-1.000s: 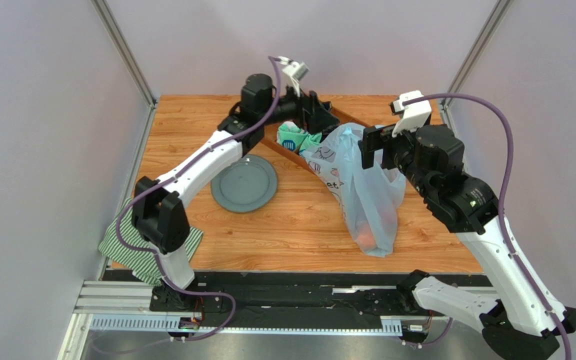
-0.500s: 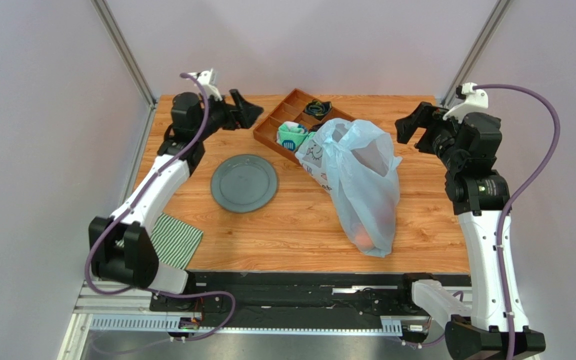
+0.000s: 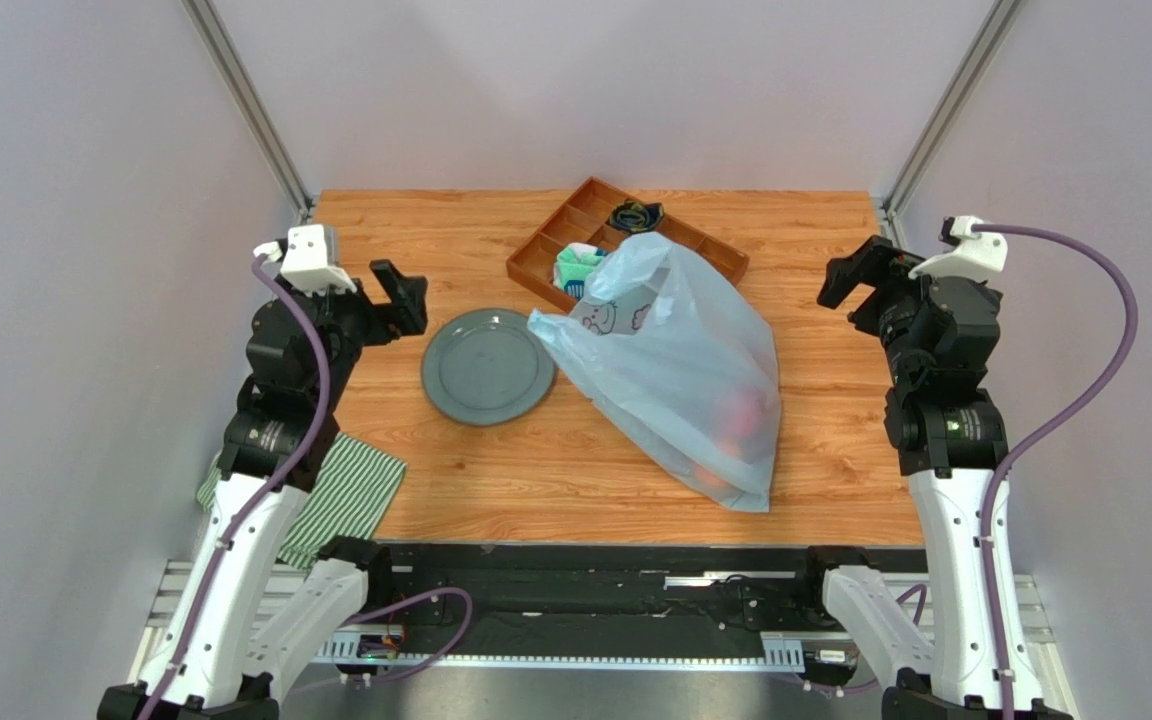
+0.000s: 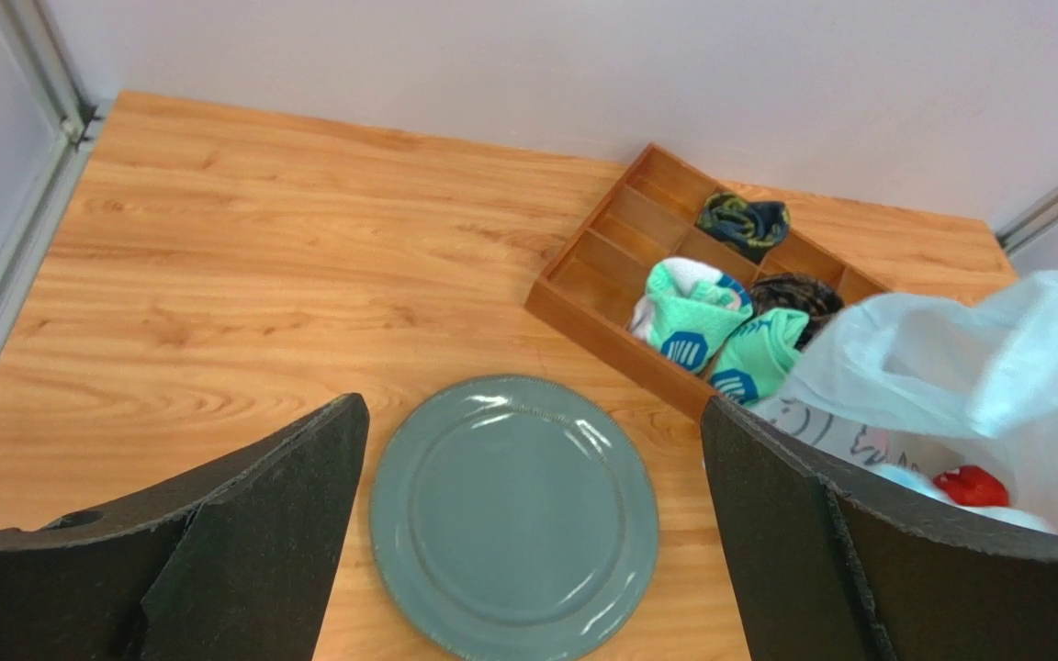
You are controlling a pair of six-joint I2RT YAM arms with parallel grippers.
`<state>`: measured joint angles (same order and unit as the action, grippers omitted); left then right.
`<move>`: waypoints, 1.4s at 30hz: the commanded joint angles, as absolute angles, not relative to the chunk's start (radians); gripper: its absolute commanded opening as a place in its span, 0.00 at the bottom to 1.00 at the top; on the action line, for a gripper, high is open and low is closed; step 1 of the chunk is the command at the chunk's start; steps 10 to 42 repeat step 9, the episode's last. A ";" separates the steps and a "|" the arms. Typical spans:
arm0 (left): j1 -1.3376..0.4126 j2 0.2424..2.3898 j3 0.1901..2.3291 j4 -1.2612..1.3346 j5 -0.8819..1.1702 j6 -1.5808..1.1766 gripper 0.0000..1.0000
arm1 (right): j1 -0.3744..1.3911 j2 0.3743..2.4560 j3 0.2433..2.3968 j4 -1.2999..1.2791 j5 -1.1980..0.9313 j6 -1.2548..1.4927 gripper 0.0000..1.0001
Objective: Place the fruits into the plastic bag
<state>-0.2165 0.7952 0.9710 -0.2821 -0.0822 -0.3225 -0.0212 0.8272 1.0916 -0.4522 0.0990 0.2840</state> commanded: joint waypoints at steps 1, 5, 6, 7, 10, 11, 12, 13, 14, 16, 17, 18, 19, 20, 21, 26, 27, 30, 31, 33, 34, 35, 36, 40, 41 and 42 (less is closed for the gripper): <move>-0.216 0.775 0.980 -0.371 -0.136 -0.299 0.99 | -0.023 0.821 1.068 -0.377 0.118 0.304 0.91; -0.216 0.785 1.000 -0.405 -0.164 -0.296 0.99 | -0.023 0.824 1.057 -0.377 0.109 0.302 0.91; -0.216 0.785 0.999 -0.403 -0.161 -0.296 0.99 | -0.023 0.824 1.058 -0.379 0.109 0.302 0.91; -0.216 0.785 0.997 -0.403 -0.161 -0.298 0.99 | -0.023 0.824 1.060 -0.380 0.107 0.301 0.91; -0.216 0.787 0.999 -0.405 -0.161 -0.299 0.99 | -0.023 0.824 1.065 -0.382 0.109 0.296 0.91; -0.216 0.787 0.999 -0.405 -0.161 -0.299 0.99 | -0.023 0.824 1.065 -0.382 0.109 0.296 0.91; -0.216 0.787 0.999 -0.405 -0.161 -0.299 0.99 | -0.023 0.824 1.065 -0.382 0.109 0.296 0.91; -0.216 0.787 0.999 -0.405 -0.161 -0.299 0.99 | -0.023 0.824 1.065 -0.382 0.109 0.296 0.91; -0.216 0.787 0.999 -0.405 -0.161 -0.299 0.99 | -0.023 0.824 1.065 -0.382 0.109 0.296 0.91; -0.216 0.787 0.999 -0.405 -0.161 -0.299 0.99 | -0.023 0.824 1.065 -0.382 0.109 0.296 0.91; -0.216 0.787 0.999 -0.405 -0.161 -0.299 0.99 | -0.023 0.824 1.065 -0.382 0.109 0.296 0.91; -0.216 0.787 0.999 -0.405 -0.161 -0.299 0.99 | -0.023 0.824 1.065 -0.382 0.109 0.296 0.91; -0.216 0.787 0.999 -0.405 -0.161 -0.299 0.99 | -0.023 0.824 1.065 -0.382 0.109 0.296 0.91; -0.216 0.787 0.999 -0.405 -0.161 -0.299 0.99 | -0.023 0.824 1.065 -0.382 0.109 0.296 0.91; -0.216 0.787 0.999 -0.405 -0.161 -0.299 0.99 | -0.023 0.824 1.065 -0.382 0.109 0.296 0.91; -0.216 0.787 0.999 -0.405 -0.161 -0.299 0.99 | -0.023 0.824 1.065 -0.382 0.109 0.296 0.91; -0.216 0.787 0.999 -0.405 -0.161 -0.299 0.99 | -0.023 0.824 1.065 -0.382 0.109 0.296 0.91; -0.216 0.787 0.999 -0.405 -0.161 -0.299 0.99 | -0.023 0.824 1.065 -0.382 0.109 0.296 0.91; -0.216 0.787 0.999 -0.405 -0.161 -0.299 0.99 | -0.023 0.824 1.065 -0.382 0.109 0.296 0.91; -0.216 0.787 0.999 -0.405 -0.161 -0.299 0.99 | -0.023 0.824 1.065 -0.382 0.109 0.296 0.91; -0.216 0.787 0.999 -0.405 -0.161 -0.299 0.99 | -0.023 0.824 1.065 -0.382 0.109 0.296 0.91; -0.216 0.787 0.999 -0.405 -0.161 -0.299 0.99 | -0.023 0.824 1.065 -0.382 0.109 0.296 0.91; -0.216 0.787 0.999 -0.405 -0.161 -0.299 0.99 | -0.023 0.824 1.065 -0.382 0.109 0.296 0.91; -0.216 0.787 0.999 -0.405 -0.161 -0.299 0.99 | -0.023 0.824 1.065 -0.382 0.109 0.296 0.91; -0.216 0.787 0.999 -0.405 -0.161 -0.299 0.99 | -0.023 0.824 1.065 -0.382 0.109 0.296 0.91; -0.216 0.787 0.999 -0.405 -0.161 -0.299 0.99 | -0.023 0.824 1.065 -0.382 0.109 0.296 0.91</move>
